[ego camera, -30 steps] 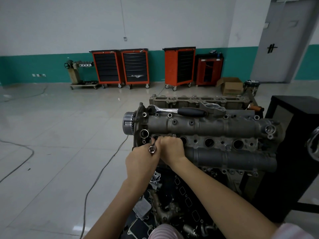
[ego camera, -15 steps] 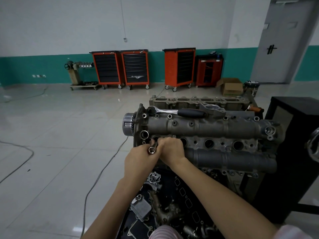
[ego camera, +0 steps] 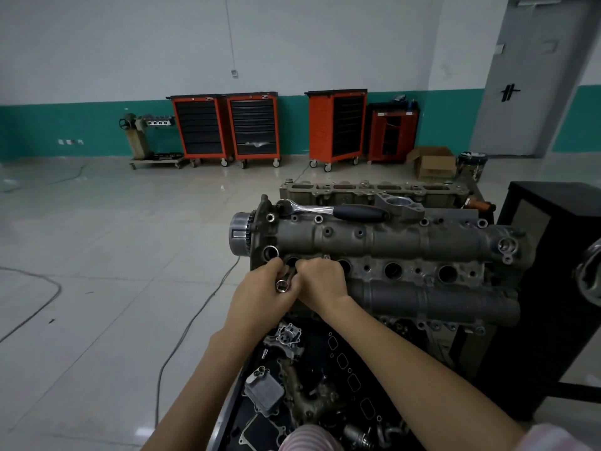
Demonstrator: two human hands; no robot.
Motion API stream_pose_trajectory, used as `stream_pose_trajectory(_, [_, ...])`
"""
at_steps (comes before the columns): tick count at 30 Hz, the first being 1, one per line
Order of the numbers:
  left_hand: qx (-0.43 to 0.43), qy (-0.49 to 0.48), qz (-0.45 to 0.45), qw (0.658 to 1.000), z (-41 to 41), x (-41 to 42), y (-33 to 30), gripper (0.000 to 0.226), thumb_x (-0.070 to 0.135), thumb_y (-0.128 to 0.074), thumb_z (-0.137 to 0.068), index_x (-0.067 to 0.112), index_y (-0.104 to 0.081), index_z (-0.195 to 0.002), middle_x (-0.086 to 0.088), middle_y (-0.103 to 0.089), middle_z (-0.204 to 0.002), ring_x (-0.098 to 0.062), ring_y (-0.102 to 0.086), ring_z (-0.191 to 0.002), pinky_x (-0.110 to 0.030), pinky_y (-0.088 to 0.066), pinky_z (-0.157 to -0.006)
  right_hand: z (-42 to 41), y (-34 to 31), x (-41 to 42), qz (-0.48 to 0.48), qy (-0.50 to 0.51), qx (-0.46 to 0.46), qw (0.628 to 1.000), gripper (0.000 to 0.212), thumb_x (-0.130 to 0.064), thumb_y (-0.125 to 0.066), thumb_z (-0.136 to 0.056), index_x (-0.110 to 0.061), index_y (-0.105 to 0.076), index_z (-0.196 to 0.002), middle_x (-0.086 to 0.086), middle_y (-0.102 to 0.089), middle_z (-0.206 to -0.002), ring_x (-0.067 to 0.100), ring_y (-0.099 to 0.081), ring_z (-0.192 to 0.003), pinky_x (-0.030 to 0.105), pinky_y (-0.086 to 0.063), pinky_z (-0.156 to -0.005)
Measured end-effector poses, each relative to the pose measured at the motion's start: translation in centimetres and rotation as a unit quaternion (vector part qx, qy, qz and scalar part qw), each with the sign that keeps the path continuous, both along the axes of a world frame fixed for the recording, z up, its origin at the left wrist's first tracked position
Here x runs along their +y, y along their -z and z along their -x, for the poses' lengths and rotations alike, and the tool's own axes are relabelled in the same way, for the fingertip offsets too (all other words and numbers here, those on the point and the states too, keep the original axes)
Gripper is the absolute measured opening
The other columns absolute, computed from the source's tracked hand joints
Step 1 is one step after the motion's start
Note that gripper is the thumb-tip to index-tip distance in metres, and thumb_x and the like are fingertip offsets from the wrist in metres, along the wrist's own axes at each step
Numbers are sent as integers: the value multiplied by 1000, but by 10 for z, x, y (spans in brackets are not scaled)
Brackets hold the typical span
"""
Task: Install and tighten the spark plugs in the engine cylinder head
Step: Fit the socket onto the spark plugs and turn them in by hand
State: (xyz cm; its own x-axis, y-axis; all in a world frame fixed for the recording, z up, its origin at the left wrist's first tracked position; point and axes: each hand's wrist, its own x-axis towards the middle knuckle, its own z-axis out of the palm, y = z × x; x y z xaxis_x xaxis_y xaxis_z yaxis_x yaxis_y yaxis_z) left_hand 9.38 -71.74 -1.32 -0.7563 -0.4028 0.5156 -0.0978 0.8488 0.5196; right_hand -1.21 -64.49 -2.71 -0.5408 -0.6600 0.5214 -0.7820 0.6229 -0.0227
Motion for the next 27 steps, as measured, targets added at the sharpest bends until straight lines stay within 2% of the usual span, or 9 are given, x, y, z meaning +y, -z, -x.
stream_pose_trajectory(3, [3, -83, -4, 997, 1, 8, 5, 53, 51, -53, -85, 21, -29, -48, 6, -38, -42, -15, -41, -44, -28, -23, -42, -7, -4, 0, -1, 18, 34, 999, 19, -28, -61, -81, -11, -66, -73, 7, -68, -69, 25, -65, -63, 22, -34, -51])
stream_pose_trajectory(6, [36, -105, 2, 994, 2, 12, 8, 54, 41, -53, -89, 23, -26, -46, 6, -33, -41, -26, -45, -47, -29, -21, -42, -13, -5, -1, 58, 46, 54, 996, 33, -32, -81, -60, -15, -59, -42, 0, -53, -37, 19, -51, -31, 13, -31, -38])
stream_pose_trajectory(9, [38, -59, -10, 998, 2, 5, 6, 46, 32, -58, -86, 27, -28, -51, 7, -37, -44, -14, -41, -46, -24, -23, -41, -9, -2, 1, 78, 19, 36, 996, 27, -20, -80, -59, -10, -59, -45, 6, -55, -40, 24, -53, -33, 16, -31, -41])
stream_pose_trajectory(11, [11, -14, -11, 1000, 2, 0, 3, 38, 27, -59, -83, 26, -29, -59, 5, -43, -53, -11, -42, -51, -25, -27, -44, -9, -3, 2, 34, -3, 12, 999, 16, -17, -68, -72, -3, -63, -66, 14, -65, -61, 31, -63, -54, 24, -33, -49])
stream_pose_trajectory(14, [1, 8, -5, 1000, 2, -1, 0, 37, 22, -59, -80, 27, -27, -63, 5, -43, -56, -9, -42, -51, -22, -24, -45, -4, 0, 2, 13, -4, 5, 1000, 22, -24, -51, -85, -4, -60, -87, 16, -68, -84, 34, -65, -76, 30, -31, -56])
stream_pose_trajectory(19, [13, -70, 5, 997, 1, 7, 2, 51, 50, -58, -82, 26, -28, -49, 8, -36, -40, -7, -39, -41, -22, -19, -42, -10, -1, 2, 65, 23, 70, 995, 26, -27, -79, -55, -14, -58, -47, 1, -55, -39, 17, -53, -31, 13, -33, -36])
stream_pose_trajectory(22, [37, -107, 34, 993, 0, 11, 4, 55, 49, -55, -84, 27, -25, -44, 9, -28, -37, -12, -33, -39, -22, -17, -40, -11, 0, 1, 125, 25, 120, 985, 36, -31, -60, -74, -16, -57, -42, -1, -52, -36, 15, -50, -28, 12, -31, -35])
stream_pose_trajectory(25, [48, -92, 40, 994, 1, 9, 6, 52, 34, -62, -84, 28, -26, -48, 8, -31, -39, -10, -33, -38, -20, -15, -40, -10, -1, 2, 129, 13, 73, 989, 32, -25, -83, -57, -14, -57, -42, 1, -52, -36, 19, -50, -29, 12, -32, -37])
stream_pose_trajectory(27, [29, -63, 11, 998, 3, 4, 6, 43, 31, -61, -83, 24, -28, -56, 5, -38, -45, -11, -39, -43, -22, -19, -41, -8, 0, 2, 93, 13, 42, 995, 27, -23, -83, -53, -11, -59, -49, 5, -57, -43, 23, -55, -35, 15, -34, -39])
